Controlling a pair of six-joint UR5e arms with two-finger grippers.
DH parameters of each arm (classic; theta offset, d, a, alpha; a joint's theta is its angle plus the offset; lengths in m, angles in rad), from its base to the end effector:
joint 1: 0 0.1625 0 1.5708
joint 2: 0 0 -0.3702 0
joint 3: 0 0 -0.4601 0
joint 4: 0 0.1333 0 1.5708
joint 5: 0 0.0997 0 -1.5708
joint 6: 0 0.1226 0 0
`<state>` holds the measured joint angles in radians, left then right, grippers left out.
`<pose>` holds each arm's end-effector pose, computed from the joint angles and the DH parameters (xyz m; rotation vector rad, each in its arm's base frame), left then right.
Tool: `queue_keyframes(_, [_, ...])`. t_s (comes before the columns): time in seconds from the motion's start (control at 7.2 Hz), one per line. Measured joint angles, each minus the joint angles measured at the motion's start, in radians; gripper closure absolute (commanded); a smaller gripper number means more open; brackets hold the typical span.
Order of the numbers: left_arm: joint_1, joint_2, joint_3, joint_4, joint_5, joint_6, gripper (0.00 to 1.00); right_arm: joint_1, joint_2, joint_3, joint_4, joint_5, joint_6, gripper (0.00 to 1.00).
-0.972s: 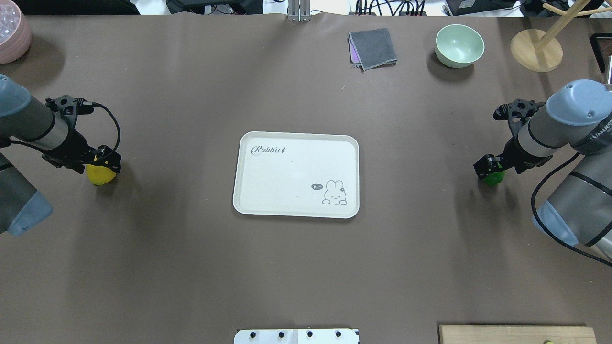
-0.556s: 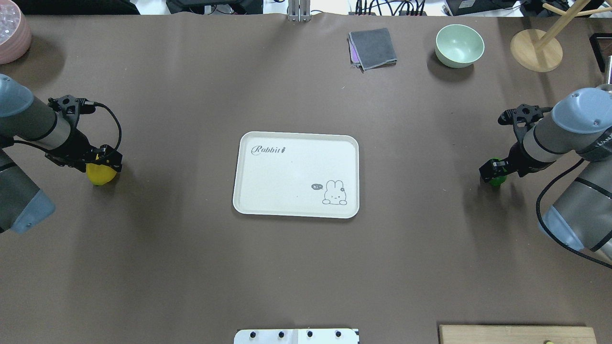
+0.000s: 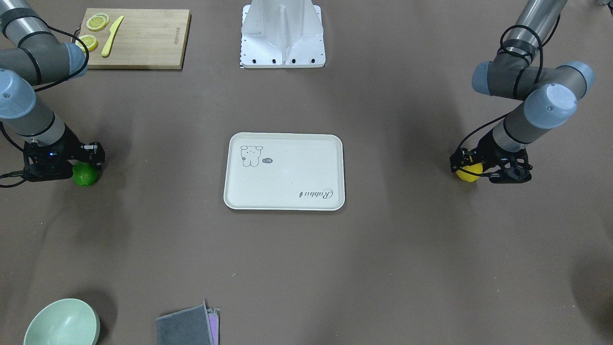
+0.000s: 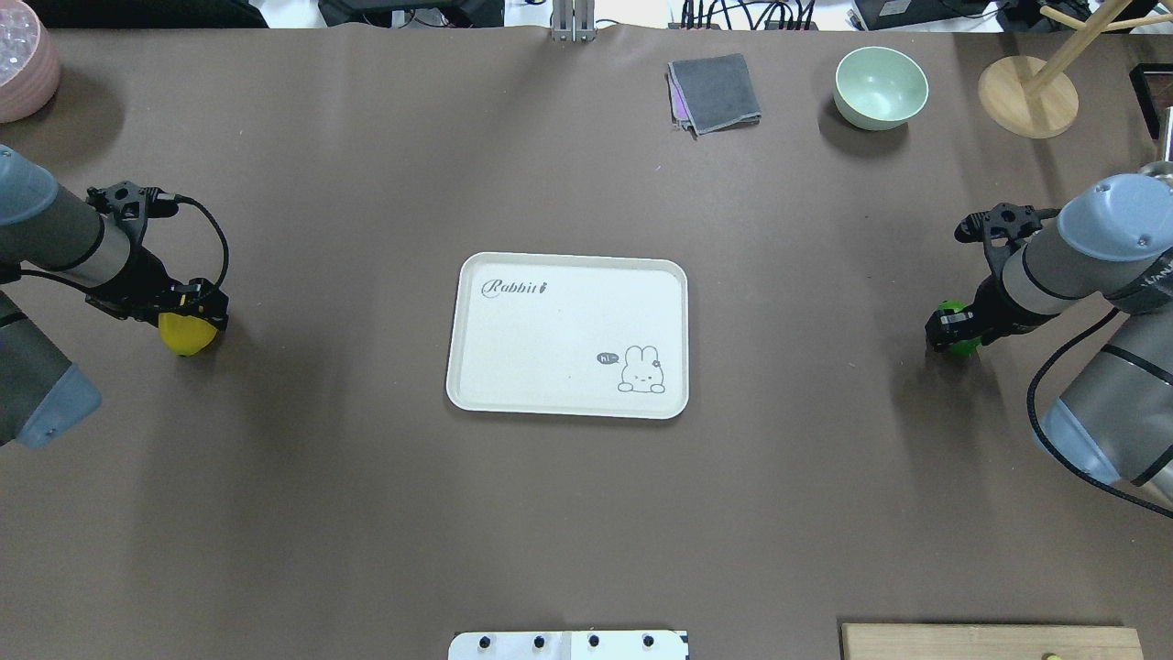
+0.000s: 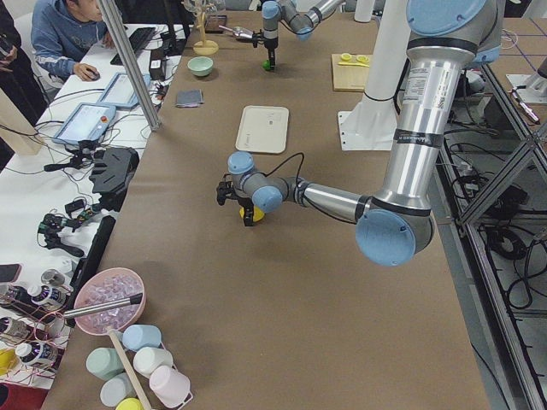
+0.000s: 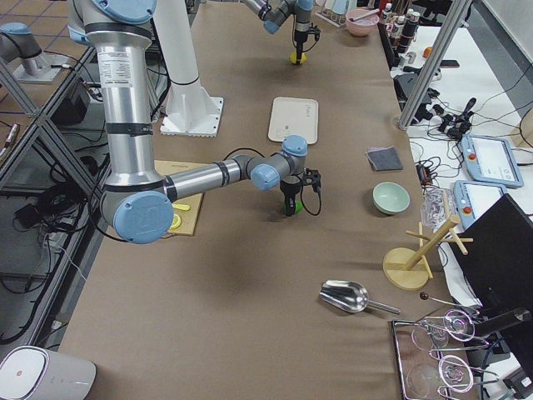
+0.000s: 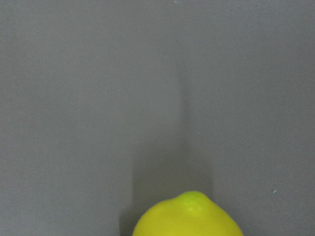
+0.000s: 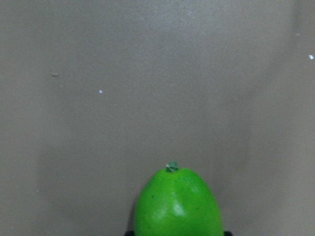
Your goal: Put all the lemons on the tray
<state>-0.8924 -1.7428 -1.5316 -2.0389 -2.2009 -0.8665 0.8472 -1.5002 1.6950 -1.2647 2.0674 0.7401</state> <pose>0.3652 -0.5504 0.4916 -0.0104 0.8413 0.0124 -0.3522 -0.5118 0.4894 0.0400 -0.6893 -0.1085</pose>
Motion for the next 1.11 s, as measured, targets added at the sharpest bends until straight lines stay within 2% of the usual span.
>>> queue_keyframes(0.14, [-0.002, 0.003, -0.001, -0.004, 0.001, 0.003, 1.00, -0.002, 0.003, 0.003, 0.000, 0.001, 0.003, 1.00])
queue_keyframes(0.42, [-0.008, 0.014, -0.005, -0.020, -0.002, 0.006, 1.00, -0.002, 0.007, 0.023, -0.006, 0.009, 0.006, 1.00])
queue_keyframes(0.69, [-0.025, 0.012, -0.014, -0.005, -0.012, 0.006, 1.00, 0.017, 0.014, 0.085, -0.079, 0.045, 0.003, 1.00])
queue_keyframes(0.97, [-0.059, -0.025, -0.085, 0.125, -0.046, 0.011, 1.00, 0.082, 0.058, 0.186, -0.265, 0.101, -0.016, 1.00])
queue_keyframes(1.11, [-0.075, -0.079, -0.155, 0.268, -0.057, 0.019, 1.00, 0.115, 0.109, 0.235, -0.388, 0.113, -0.035, 1.00])
